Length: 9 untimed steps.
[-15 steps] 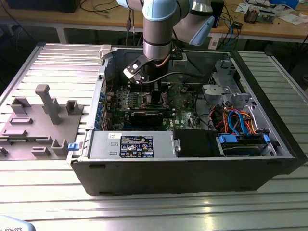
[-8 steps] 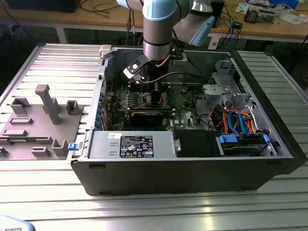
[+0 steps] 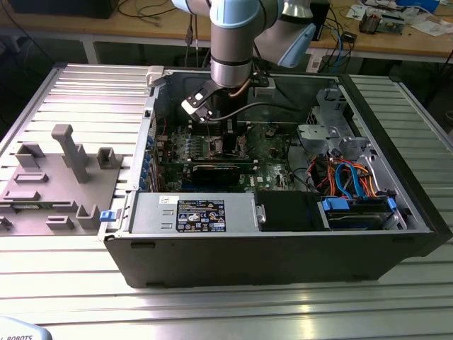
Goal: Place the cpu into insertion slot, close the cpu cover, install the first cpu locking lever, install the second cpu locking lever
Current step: 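Place the cpu into insertion slot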
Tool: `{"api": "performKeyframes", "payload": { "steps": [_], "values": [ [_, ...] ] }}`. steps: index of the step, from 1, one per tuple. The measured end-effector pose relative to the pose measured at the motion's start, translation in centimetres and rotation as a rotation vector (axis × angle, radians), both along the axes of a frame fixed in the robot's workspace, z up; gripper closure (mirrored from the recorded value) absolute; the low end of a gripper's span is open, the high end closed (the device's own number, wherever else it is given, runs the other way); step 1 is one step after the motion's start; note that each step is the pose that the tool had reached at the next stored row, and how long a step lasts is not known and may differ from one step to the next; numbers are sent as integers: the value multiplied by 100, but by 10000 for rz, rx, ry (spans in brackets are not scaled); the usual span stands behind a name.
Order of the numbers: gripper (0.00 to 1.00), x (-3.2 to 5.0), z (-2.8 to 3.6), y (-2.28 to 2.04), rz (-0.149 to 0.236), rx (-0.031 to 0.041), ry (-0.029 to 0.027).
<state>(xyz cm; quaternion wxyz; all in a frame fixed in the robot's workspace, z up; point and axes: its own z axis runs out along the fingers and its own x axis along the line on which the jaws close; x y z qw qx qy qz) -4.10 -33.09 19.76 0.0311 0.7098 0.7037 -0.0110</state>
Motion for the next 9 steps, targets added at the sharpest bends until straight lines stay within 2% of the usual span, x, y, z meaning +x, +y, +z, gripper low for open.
{"api": "performKeyframes", "payload": {
  "steps": [2,5,7,9],
  "values": [
    [38,1,0,1,3,65,0],
    [38,1,1,2,3,364,1],
    [38,0,0,2,1,421,1],
    [38,1,0,3,1,437,0]
  ]
}}
